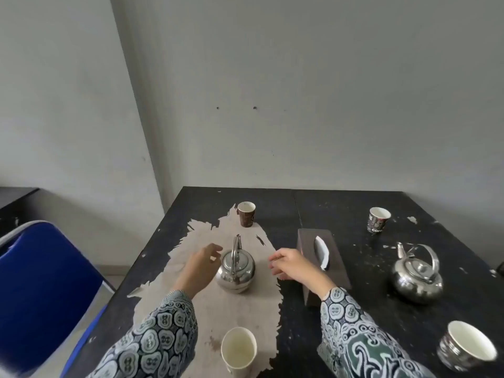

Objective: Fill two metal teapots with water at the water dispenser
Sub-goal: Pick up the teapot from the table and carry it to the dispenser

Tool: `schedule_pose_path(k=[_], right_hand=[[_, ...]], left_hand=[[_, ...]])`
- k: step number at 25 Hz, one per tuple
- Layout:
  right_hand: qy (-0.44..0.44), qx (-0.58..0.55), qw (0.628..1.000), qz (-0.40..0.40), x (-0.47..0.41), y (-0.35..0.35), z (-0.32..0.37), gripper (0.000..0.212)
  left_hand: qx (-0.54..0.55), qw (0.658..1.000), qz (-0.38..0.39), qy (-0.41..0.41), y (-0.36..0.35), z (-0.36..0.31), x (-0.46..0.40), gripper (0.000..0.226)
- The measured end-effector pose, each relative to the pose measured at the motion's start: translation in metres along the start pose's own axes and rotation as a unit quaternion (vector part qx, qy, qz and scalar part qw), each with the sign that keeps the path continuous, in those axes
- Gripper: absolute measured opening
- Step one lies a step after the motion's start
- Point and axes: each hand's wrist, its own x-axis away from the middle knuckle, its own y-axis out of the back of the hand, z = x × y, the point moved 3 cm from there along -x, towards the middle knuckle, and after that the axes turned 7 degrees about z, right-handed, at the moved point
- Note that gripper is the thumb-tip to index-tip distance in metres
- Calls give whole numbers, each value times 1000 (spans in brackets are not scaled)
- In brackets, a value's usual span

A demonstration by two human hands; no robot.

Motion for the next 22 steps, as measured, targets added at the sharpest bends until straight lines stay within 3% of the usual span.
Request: schedule_pose_path(k=[10,16,19,22], right_hand=[[-35,-104,993,-50,-99,-58,-1,27],[-18,-319,946,-49,-109,-75,21,17],[-12,-255,965,-60,-99,-74,40,13],[29,-180,981,-60,-76,-70,71,21]], left_hand=[[185,982,38,-14,-56,45,-49,35],[251,968,12,-20,-64,52,-42,29],[220,975,0,-37,-45,49,-35,27],[181,976,-93,-74,-5,40,-23,24]])
